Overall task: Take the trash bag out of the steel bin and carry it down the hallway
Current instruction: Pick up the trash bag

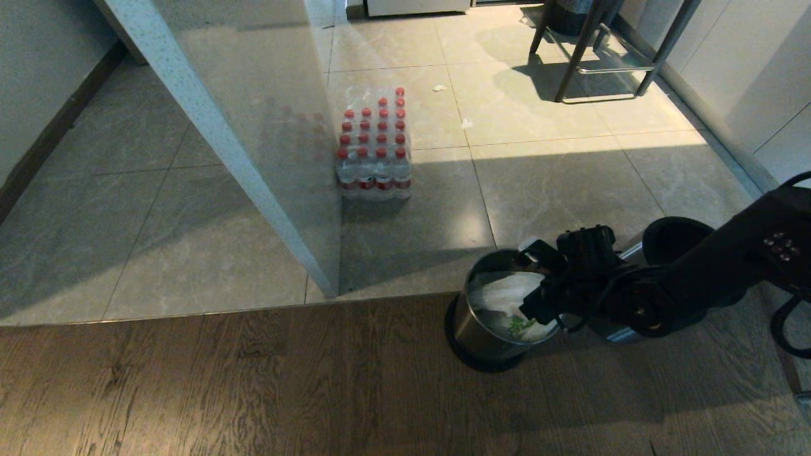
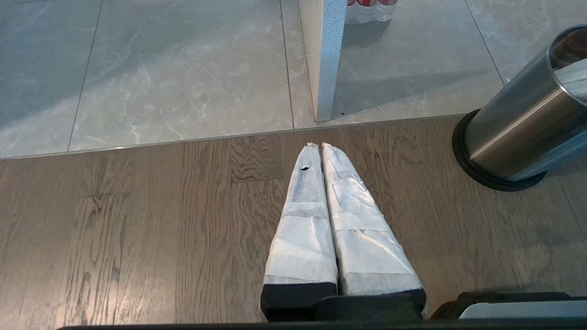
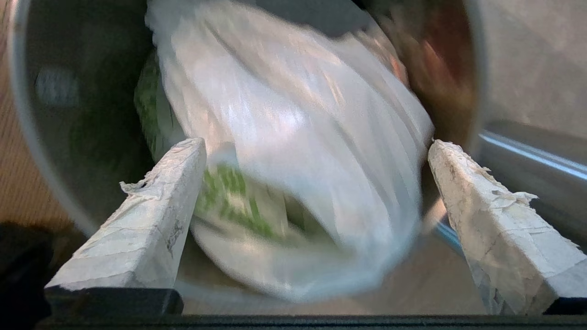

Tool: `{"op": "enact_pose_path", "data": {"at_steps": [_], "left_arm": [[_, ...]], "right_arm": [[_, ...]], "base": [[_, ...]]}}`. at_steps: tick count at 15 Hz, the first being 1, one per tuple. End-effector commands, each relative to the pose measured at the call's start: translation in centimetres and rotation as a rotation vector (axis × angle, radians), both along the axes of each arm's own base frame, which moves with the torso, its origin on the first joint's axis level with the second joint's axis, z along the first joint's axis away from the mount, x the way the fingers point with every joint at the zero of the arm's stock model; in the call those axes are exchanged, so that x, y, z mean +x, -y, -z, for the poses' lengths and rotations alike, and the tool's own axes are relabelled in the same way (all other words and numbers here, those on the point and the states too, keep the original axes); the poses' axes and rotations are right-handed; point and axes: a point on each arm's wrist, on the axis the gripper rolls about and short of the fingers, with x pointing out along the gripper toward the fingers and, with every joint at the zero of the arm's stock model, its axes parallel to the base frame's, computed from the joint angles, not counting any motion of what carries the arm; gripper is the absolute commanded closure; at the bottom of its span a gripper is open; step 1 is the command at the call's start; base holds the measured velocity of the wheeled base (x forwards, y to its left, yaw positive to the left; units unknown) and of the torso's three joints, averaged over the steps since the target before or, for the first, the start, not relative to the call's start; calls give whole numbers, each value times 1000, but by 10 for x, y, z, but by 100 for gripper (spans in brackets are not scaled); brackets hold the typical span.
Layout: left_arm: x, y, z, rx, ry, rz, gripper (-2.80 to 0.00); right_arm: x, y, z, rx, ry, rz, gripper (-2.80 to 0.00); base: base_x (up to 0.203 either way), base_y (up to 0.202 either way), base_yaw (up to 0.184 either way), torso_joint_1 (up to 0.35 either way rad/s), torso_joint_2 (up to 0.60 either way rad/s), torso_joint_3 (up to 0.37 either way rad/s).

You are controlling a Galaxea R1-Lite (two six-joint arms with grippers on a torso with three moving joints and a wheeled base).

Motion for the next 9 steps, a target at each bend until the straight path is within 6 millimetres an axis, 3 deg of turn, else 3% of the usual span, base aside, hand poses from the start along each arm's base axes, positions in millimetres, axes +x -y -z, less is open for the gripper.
{"op": "enact_pose_path", "data": {"at_steps": [1, 6, 9], "left_arm": [[0, 0, 0, 0, 0, -1, 0], [0, 0, 0, 0, 1, -1, 0], [0, 0, 0, 0, 0, -1, 0]], "right_arm": [[10, -3, 22, -10, -34, -7, -280], [12, 3, 27, 7, -108, -36, -280], [16, 4, 13, 14, -97, -36, -280]], "base": [[0, 0, 0, 0, 0, 0], [0, 0, 0, 0, 0, 0], [0, 0, 0, 0, 0, 0]]}}
